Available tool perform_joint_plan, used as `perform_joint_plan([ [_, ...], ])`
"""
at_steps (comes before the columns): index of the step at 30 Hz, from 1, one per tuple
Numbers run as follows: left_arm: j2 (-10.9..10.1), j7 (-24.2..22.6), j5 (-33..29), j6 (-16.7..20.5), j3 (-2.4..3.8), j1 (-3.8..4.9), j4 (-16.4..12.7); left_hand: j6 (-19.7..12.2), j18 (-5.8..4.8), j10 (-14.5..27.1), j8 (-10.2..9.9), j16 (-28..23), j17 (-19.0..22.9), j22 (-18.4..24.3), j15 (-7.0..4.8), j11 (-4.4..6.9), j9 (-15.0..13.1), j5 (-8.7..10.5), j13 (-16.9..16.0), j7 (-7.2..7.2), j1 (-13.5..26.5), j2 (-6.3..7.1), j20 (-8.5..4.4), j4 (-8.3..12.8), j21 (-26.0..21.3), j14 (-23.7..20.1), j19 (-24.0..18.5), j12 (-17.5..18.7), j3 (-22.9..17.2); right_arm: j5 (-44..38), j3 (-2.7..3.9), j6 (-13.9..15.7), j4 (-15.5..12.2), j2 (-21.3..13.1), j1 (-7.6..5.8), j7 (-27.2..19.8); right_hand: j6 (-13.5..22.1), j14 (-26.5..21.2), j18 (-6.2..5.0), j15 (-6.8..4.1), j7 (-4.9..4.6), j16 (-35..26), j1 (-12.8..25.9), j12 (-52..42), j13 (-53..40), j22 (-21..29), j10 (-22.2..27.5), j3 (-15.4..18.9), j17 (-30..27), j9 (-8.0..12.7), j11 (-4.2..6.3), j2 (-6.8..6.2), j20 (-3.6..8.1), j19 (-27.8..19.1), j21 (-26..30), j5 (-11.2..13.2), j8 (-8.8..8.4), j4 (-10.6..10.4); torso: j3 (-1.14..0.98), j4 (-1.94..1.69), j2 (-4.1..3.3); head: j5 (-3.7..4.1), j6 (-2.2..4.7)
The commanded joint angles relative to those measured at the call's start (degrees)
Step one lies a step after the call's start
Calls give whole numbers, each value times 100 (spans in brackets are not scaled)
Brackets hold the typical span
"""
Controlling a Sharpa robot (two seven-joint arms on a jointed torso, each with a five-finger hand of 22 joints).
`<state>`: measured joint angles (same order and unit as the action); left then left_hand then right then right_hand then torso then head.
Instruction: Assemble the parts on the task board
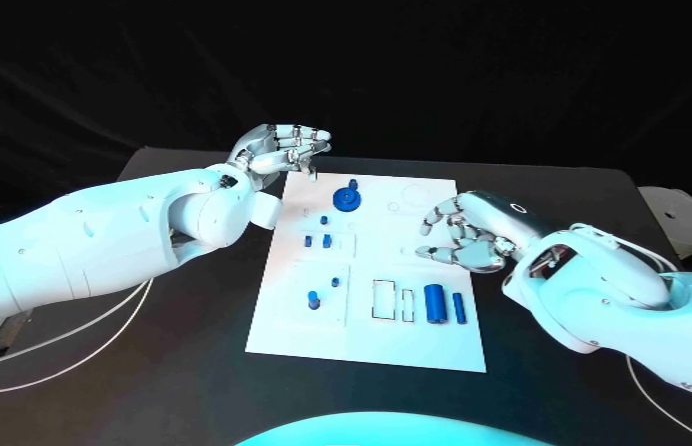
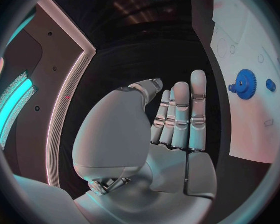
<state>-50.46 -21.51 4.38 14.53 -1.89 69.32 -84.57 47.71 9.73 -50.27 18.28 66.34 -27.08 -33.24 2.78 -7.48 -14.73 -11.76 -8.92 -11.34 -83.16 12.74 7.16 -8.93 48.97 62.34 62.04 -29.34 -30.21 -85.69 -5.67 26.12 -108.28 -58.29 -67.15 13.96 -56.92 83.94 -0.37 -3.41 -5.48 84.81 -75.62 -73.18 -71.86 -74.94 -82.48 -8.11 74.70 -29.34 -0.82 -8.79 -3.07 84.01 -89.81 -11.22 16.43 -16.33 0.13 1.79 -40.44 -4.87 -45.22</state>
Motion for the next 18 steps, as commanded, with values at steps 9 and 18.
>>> perform_joint_plan([
  [9, -67, -46, -48, -92, -14, 2, -72, -40, 86, 42, 9, 12, 8, 5, 1, -10, 5, -10, -6, -8, 30, -24, 34, 11, -25, -28, -6, -42, -29, 360, -156, -393, -530, -871, 207, 799, 153, 412, 37, 53, -15, 134, 306, -643, -732, -1506, -132, 253, 387, -282, -25, 32, -8, 599, -19, 139, 139, -38, -10, 139, 38, 332, -13],
  [18, -70, -49, -49, -96, -26, 1, -82, -40, 86, 42, 9, 12, 8, 5, 1, -10, 5, -10, -6, -8, 30, -24, 34, 11, -25, -28, -6, -42, -29, -113, -196, -165, -524, -676, 517, 1109, 186, 417, 37, 54, -13, 155, 478, -636, -749, -1506, -118, 412, 436, -340, -25, 66, -11, 599, -19, 157, 154, -48, 1, 119, 45, 390, -51],
])
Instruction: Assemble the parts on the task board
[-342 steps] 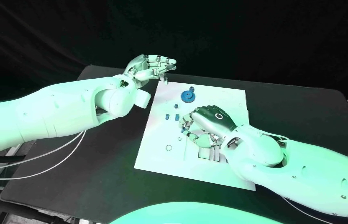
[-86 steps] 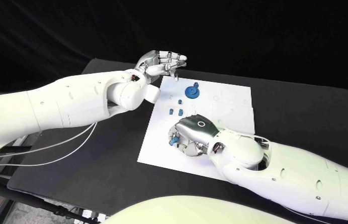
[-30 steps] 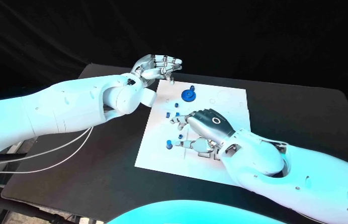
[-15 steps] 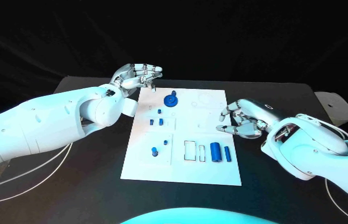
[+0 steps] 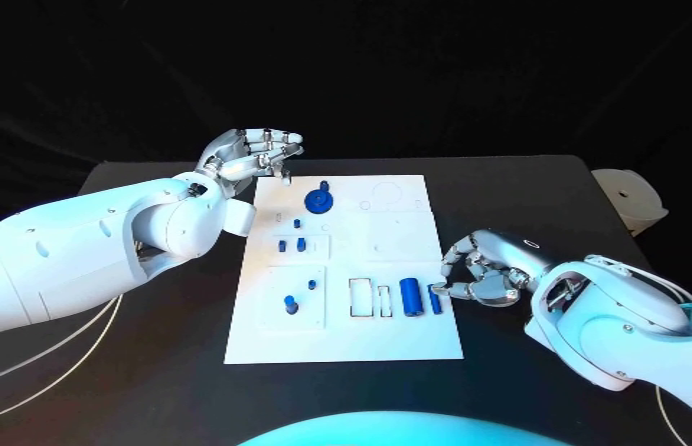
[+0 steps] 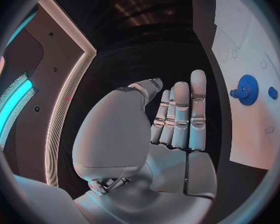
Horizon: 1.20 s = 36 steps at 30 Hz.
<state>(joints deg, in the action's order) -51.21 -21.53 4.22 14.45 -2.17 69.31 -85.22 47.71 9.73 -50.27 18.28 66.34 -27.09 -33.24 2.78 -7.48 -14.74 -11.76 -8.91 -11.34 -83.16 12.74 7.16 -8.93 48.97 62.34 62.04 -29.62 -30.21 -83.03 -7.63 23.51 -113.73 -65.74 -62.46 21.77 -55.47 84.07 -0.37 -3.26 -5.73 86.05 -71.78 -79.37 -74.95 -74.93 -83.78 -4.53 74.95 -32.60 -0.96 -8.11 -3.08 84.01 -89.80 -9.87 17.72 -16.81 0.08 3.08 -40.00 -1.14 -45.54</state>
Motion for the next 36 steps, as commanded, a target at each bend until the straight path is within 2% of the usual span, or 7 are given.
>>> perform_joint_plan([
  [1, 4, -47, -33, -88, 0, 2, -17, -40, 86, 42, 9, 12, 9, 5, 1, -10, 6, -10, -7, -8, 30, -24, 34, 11, -25, -28, -6, -14, -29, -403, -2, 112, 40, 115, 85, 361, 44, 405, 37, 40, 13, 34, 125, -16, -442, -1507, 13, 86, 416, -23, -11, 3, -11, 599, -20, 23, 28, 0, 7, -6, 0, 16, -22],
  [3, 1, -47, -33, -88, -1, 2, -18, -40, 86, 42, 9, 12, 9, 5, 1, -10, 6, -10, -7, -8, 30, -24, 34, 11, -25, -28, -6, -14, -29, -433, -4, 135, 65, 197, 149, 407, 51, 404, 37, 40, 14, 36, 172, -9, -443, -1507, 19, 137, 418, -39, -10, 27, -12, 599, -20, -25, 32, 1, 8, 1, -1, 7, -22],
  [5, -7, -46, -34, -90, -2, 2, -18, -40, 86, 42, 9, 12, 9, 5, 1, -10, 6, -10, -7, -8, 30, -24, 34, 11, -25, -28, -6, -14, -29, -456, -5, 143, 101, 303, 203, 452, 70, 400, 37, 38, 16, 35, 237, 23, -430, -1507, 39, 260, 412, -76, -8, 66, -9, 599, -20, -306, 40, 5, 1, 16, -6, -27, -41],
  [13, -9, -39, -34, -99, -3, 2, -16, -40, 86, 42, 9, 12, 9, 5, 1, -10, 6, -10, -7, -8, 30, -24, 34, 11, -25, -28, -6, -14, -29, -473, -5, 111, 191, 547, 257, 493, 62, 404, 37, 38, 19, 45, 269, 15, -444, -1507, 33, 297, 439, -88, -7, 94, -10, 599, -20, -316, 48, 2, 11, 9, -5, -21, -59],
  [21, -17, -30, -34, -107, -4, 2, -22, -40, 85, 47, 14, 15, 12, 6, 3, -10, 5, -9, -10, -8, 45, -26, 36, 8, -26, -28, -6, -25, -30, -527, -5, 67, 366, 757, 321, 540, 58, 408, 37, 37, 21, 52, 268, 56, -405, -1507, 57, 302, 461, -92, -5, 108, -10, 599, -20, -322, 52, 6, 0, 1, -11, -18, -82],
  [23, -21, -26, -34, -109, -4, 2, -23, -40, 85, 47, 14, 15, 12, 6, 3, -10, 5, -9, -10, -8, 45, -26, 36, 8, -26, -28, -6, -25, -30, -549, -5, 45, 411, 801, 333, 556, 57, 408, 37, 37, 21, 53, 269, 58, -404, -1507, 58, 303, 462, -93, -5, 110, -9, 599, -20, -322, 52, 6, 9, 1, -5, -14, -89],
  [36, -37, 1, -34, -133, -4, 2, -32, -41, 85, 51, 17, 17, 14, 6, 4, -11, 4, -9, -11, -9, 53, -27, 38, 6, -26, -28, -6, -31, -31, -780, -5, -400, 622, 1083, 474, 729, 1, 406, 37, 24, 45, 54, 297, 93, -393, -1507, 70, 464, 466, -143, 13, 156, -3, 599, -20, -176, 93, 13, 12, 8, -6, -53, -132],
])
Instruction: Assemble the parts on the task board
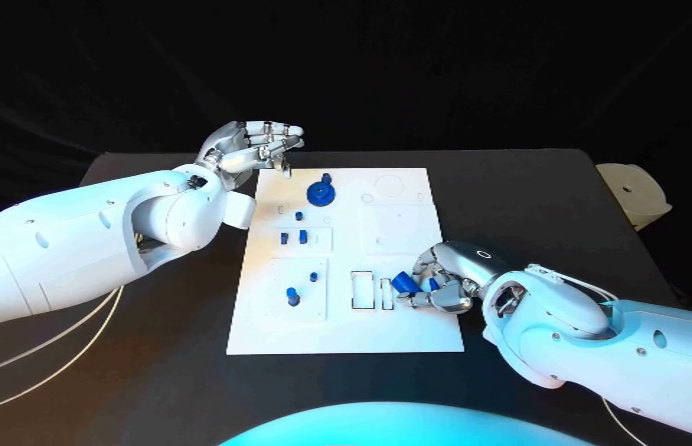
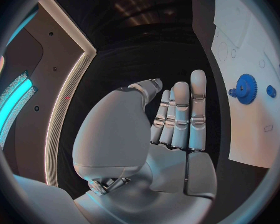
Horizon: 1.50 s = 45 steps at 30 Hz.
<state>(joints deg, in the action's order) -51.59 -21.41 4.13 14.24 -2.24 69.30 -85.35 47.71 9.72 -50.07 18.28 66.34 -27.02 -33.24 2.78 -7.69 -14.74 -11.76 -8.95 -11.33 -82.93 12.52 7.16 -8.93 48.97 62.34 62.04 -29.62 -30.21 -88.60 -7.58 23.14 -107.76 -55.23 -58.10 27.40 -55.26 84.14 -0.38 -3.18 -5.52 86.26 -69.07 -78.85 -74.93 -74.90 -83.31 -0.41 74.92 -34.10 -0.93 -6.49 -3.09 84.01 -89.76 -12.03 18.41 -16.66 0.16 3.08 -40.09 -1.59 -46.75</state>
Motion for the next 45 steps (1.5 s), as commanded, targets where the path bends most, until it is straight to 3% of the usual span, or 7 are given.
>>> perform_joint_plan([
  [1, -1, -7, -25, -114, 4, 2, -19, -42, 86, 30, 17, 17, 7, 6, 4, 10, 5, -9, -7, -9, 30, -5, 38, 6, -26, -29, -6, -31, -31, -243, -10, -392, 30, 46, 50, 180, -26, 399, 38, 15, 27, 35, 14, 41, -398, -1510, 23, 60, 472, 3, 12, -6, -1, 599, -24, 45, 29, 1, 5, 6, 3, -5, -13],
  [9, -9, 10, -25, -127, 4, 3, -22, -42, 86, 30, 17, 17, 7, 6, 4, 10, 5, -9, -7, -9, 30, -5, 38, 6, -26, -29, -6, -31, -31, -320, -10, -351, 32, 79, 90, 260, -147, 406, 38, -20, 78, 51, -174, 14, -444, -1510, -10, 120, 521, -59, 56, 93, 25, 599, -24, -30, 111, 6, 10, 9, 14, -4, -16],
  [15, -15, 14, -25, -128, 4, 3, -25, -46, 86, 40, 21, 20, 11, 7, 6, 9, 5, -10, -8, -9, 44, -7, 40, 4, -28, -31, -8, -41, -34, -331, -9, -98, -7, 55, 97, 309, -260, 412, 38, -61, 134, 63, -333, 1, -476, -1510, -40, 97, 559, -101, 105, 264, 60, 599, -24, -217, 180, 7, 10, 4, 12, -5, -11],
  [21, -17, 11, -25, -121, 4, 3, -23, -46, 86, 40, 21, 20, 11, 7, 6, 9, 5, -10, -8, -9, 44, -7, 40, 4, -28, -31, -8, -41, -34, -226, 14, 310, -176, -23, 83, 328, -348, 431, 38, -114, 203, 96, -511, 29, -469, -1510, -60, -73, 659, -127, 169, 520, 108, 599, -24, -97, 231, 3, 13, 6, 15, -9, -8],
  [28, -9, 7, -25, -119, 4, 3, -19, -46, 86, 40, 21, 20, 11, 7, 6, 9, 5, -10, -8, -9, 44, -7, 40, 4, -28, -31, -8, -41, -34, -36, 64, 640, -393, -30, -21, 308, -383, 446, 38, -131, 223, 122, -520, 33, -468, -1510, -76, -125, 736, -134, 188, 576, 125, 599, -24, -139, 247, -5, 11, 6, 13, -5, 9],
  [39, 8, 6, -25, -129, 4, 3, -26, -46, 86, 40, 21, 20, 11, 7, 6, 9, 5, -10, -8, -9, 44, -7, 40, 4, -28, -31, -8, -41, -34, 408, 75, 420, -250, 384, -55, 199, -388, 447, 38, -136, 226, 124, -502, 26, -477, -1510, -86, -134, 741, -134, 192, 585, 131, 599, -24, -161, 248, -6, 6, -4, 9, -32, 13],
  [45, 15, 7, -25, -131, 4, 2, -26, -46, 86, 40, 21, 20, 11, 7, 6, 9, 5, -10, -8, -9, 44, -7, 40, 4, -28, -31, -8, -41, -34, 553, 69, 271, -95, 685, -40, 170, -406, 448, 38, -139, 224, 128, -311, 43, -471, -1510, -98, -125, 748, -136, 192, 627, 141, 599, -24, -177, 250, -17, 7, 1, 4, -53, 10],
])
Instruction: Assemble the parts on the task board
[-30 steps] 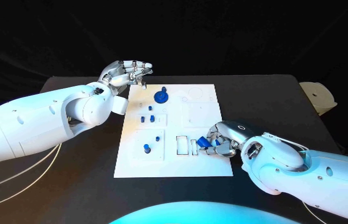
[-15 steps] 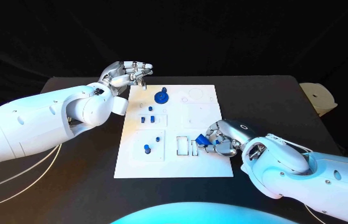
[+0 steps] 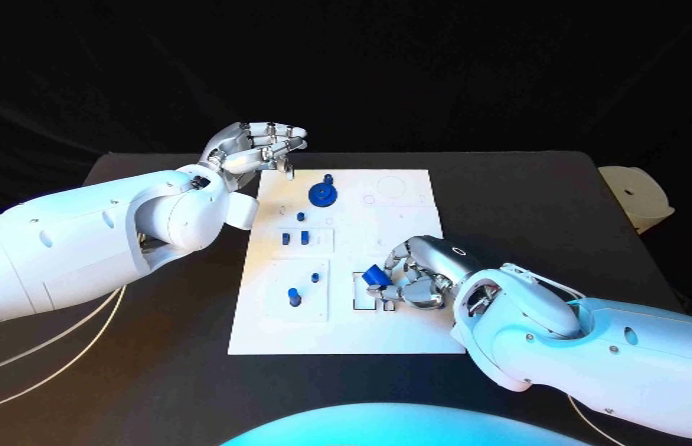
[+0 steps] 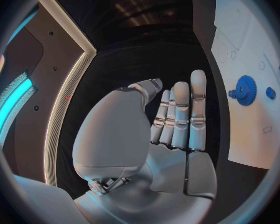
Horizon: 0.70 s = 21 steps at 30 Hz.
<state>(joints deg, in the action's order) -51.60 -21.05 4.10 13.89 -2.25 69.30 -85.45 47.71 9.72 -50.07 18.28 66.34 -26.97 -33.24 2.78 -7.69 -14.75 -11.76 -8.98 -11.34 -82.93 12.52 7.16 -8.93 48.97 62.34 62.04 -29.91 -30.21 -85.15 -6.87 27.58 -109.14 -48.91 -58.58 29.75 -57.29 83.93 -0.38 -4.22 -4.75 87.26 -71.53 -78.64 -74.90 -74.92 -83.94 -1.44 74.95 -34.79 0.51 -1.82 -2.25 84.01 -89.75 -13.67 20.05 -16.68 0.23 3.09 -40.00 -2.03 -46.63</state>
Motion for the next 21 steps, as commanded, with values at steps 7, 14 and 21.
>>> perform_joint_plan([
  [7, 20, -24, -22, -102, 4, 2, -17, -46, 86, 41, 21, 20, 6, 7, 6, 9, 5, -10, -5, -9, 44, -7, 40, 4, -28, -31, -8, -12, -34, 304, -9, -267, 209, 266, 13, -9, -351, 471, 38, -65, 203, 31, 393, -6, -518, -1508, -79, 49, 758, -150, 90, 246, 77, 599, -25, 6, 227, -15, 0, 6, -8, -28, -3],
  [14, 15, -21, -22, -103, 4, 3, -25, -46, 86, 41, 21, 20, 6, 7, 6, 9, 5, -10, -5, -9, 44, -7, 40, 4, -28, -31, -8, -12, -34, 293, -11, -425, 321, 355, 12, 63, -380, 472, 38, -91, 235, 32, 581, -52, -572, -1508, -109, 107, 765, -210, 118, 259, 101, 599, -25, 67, 320, -17, -1, 5, -9, -33, -20],
  [21, 3, -16, -22, -98, 4, 3, -29, -55, 87, 61, 31, 26, 16, 9, 7, 8, 4, -12, -9, -9, 58, -10, 42, 14, -32, -38, -11, -37, -47, 258, -13, -543, 335, 370, 12, 88, -386, 473, 38, -103, 250, 34, 680, -82, -605, -1508, -128, 165, 772, -247, 132, 229, 113, 599, -25, 93, 376, -14, -4, 8, -9, -42, -45],
])
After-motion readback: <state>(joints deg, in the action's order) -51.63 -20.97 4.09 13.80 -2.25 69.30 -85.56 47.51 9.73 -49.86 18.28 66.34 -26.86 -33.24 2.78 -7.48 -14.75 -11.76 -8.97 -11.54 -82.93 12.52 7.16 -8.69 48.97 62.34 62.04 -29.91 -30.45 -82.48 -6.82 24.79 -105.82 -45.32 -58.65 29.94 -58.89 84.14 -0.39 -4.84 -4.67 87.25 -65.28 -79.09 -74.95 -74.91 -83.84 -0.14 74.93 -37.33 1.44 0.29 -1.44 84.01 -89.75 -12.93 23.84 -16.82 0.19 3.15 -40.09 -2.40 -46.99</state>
